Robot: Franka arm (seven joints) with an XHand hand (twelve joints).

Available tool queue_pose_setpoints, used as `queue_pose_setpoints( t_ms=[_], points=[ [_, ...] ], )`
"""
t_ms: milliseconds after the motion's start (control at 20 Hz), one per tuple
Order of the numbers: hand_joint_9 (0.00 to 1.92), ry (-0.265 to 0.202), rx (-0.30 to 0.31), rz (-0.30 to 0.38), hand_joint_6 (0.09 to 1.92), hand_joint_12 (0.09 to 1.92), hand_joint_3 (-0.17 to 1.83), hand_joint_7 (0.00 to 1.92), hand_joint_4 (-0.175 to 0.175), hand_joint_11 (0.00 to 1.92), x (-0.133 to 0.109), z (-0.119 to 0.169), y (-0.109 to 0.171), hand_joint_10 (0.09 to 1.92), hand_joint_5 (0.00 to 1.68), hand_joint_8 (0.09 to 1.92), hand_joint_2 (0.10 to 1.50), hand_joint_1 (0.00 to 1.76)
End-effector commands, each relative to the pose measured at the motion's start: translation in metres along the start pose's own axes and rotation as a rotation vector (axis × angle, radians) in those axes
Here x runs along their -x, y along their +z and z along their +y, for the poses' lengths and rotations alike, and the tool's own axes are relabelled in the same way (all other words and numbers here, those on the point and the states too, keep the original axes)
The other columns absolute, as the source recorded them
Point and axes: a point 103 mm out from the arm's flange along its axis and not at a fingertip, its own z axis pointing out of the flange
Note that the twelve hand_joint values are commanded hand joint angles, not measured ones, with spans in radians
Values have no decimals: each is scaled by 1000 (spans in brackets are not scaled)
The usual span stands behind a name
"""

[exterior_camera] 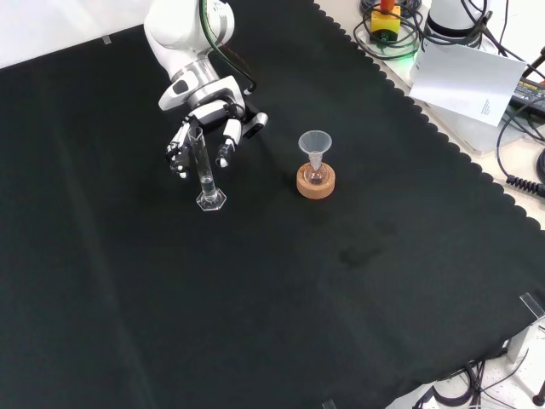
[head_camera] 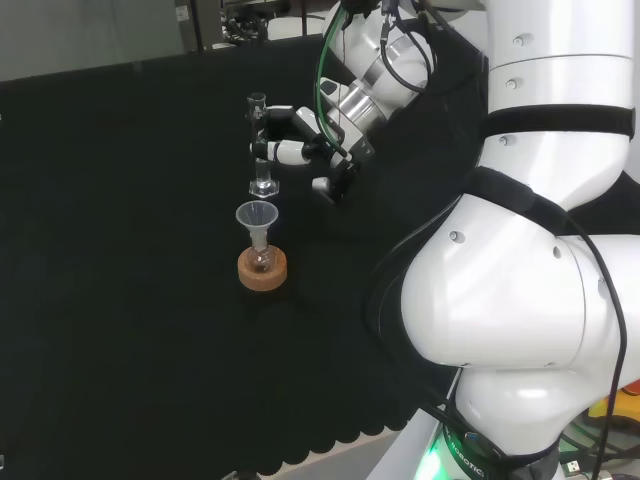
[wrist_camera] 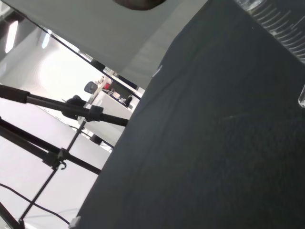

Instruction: Pick up the graduated cylinder.

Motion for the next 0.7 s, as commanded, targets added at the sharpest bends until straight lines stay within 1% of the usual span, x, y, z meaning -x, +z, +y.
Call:
queue_pose_setpoints(
  t_ms=[50, 100, 300, 550, 700],
  points=[
    [758, -5, -6, 31, 170, 1243, -175, 566, -15, 502, 1, 1, 4, 474, 688, 556, 1021, 967],
    [764, -1, -5, 13, 176, 1236, -175, 567, -16, 514, 0, 2, 8, 469, 687, 554, 1022, 969],
    [776, -8, -3, 22, 184, 1225, -175, 562, -19, 538, -4, 6, 18, 460, 677, 548, 1023, 972],
    [788, -23, 2, 65, 196, 1204, -175, 555, -23, 563, -7, 8, 22, 443, 652, 547, 1024, 973],
    [797, -18, 27, 96, 208, 1190, -175, 554, -25, 584, -5, 7, 19, 434, 644, 549, 1024, 975]
  ],
)
